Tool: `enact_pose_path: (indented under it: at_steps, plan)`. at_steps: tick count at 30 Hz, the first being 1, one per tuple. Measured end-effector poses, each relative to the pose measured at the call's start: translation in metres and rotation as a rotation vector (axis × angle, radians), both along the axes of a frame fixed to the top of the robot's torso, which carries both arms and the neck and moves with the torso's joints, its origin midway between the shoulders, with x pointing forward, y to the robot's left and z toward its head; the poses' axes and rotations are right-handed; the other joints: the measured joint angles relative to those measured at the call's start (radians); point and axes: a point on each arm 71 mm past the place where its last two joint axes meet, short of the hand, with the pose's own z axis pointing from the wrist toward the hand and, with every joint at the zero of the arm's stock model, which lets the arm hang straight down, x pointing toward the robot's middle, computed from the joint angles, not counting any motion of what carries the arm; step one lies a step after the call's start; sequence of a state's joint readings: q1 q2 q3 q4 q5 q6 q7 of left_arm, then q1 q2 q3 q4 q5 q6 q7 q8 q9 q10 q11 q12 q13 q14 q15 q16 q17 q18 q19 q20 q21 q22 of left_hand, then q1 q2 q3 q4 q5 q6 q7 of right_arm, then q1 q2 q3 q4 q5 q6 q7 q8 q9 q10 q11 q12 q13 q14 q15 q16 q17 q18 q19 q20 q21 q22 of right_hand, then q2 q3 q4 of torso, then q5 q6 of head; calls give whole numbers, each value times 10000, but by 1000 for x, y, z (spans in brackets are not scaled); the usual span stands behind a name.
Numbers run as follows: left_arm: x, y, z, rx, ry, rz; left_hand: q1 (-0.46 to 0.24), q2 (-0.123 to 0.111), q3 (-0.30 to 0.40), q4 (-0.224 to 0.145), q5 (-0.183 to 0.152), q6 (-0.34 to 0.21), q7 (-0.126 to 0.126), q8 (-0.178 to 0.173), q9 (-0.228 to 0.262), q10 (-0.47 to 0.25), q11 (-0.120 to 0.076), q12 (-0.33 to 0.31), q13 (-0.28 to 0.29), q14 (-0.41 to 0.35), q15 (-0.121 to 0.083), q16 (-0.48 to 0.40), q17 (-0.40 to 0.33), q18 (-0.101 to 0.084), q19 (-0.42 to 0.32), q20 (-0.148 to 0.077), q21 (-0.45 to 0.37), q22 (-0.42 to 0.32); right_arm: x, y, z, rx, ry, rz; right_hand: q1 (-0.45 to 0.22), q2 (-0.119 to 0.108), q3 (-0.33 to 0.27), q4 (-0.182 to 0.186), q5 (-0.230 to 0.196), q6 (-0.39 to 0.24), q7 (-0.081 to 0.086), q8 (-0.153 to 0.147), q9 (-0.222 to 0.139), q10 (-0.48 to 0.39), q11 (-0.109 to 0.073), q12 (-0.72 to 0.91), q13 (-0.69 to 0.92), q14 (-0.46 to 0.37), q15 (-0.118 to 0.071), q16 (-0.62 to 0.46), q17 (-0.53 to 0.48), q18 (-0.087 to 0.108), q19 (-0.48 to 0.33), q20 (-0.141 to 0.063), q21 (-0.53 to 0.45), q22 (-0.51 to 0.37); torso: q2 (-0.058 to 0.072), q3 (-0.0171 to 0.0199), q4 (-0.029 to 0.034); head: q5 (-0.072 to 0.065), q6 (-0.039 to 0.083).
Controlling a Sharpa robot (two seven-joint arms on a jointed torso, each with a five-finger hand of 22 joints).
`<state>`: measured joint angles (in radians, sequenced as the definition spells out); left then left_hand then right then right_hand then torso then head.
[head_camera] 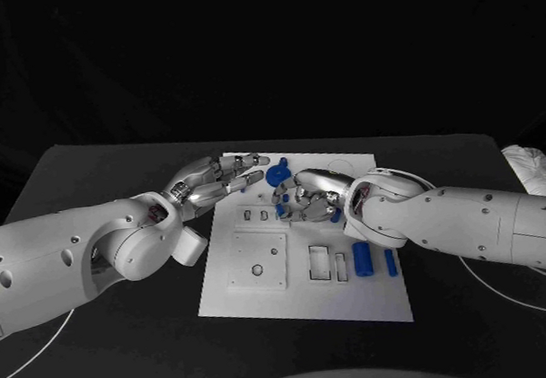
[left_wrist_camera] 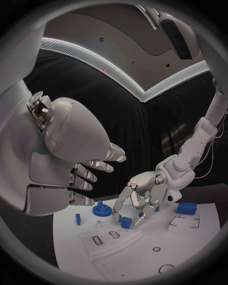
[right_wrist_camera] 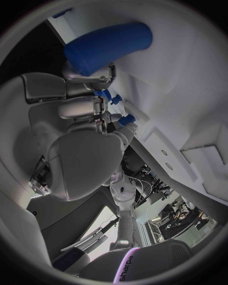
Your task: Assemble the parts on the task board
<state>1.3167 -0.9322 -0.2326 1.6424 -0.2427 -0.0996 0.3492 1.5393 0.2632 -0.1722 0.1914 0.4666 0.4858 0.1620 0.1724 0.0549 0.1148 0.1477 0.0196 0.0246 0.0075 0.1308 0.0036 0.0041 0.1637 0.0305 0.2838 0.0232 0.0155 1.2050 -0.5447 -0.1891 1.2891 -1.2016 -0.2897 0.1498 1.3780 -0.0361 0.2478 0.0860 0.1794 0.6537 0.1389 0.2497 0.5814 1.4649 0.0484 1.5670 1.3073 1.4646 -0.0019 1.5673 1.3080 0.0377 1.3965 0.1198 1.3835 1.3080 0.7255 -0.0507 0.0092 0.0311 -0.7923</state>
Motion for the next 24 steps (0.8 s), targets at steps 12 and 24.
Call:
enact_pose_path:
  at_steps: [12, 24]
  plan:
    - [0, 0, 0, 29, 26, 12, 0, 0, 0, 0, 0, 0, 0, 0, 0, 0, 0, 0, 0, 0, 0, 0, 0, 1, 0, 0, 0, 0, 0, 0, -1, -48, -18, 11, -13, -13, -178, 4, -418, -426, -6, -431, -263, 0, 0, 0, 0, 0, 0, 0, -2, 0, -46, -27, -44, -1, -1, 1, 6, 6, 19]
    - [0, 2, 0, 32, -8, 83, 0, 0, 0, 0, 0, 0, 0, 0, -1, 0, 0, 0, 0, 0, 0, 0, 0, 0, 0, 0, 0, 0, -1, -14, 21, 634, -831, 74, -1249, -479, -1379, 954, -1260, -593, -13, -858, -510, -24, 24, -652, 0, 5, 79, -345, -3, 396, -1142, 8, -1247, -3, -1, 5, 1, 76, 68]
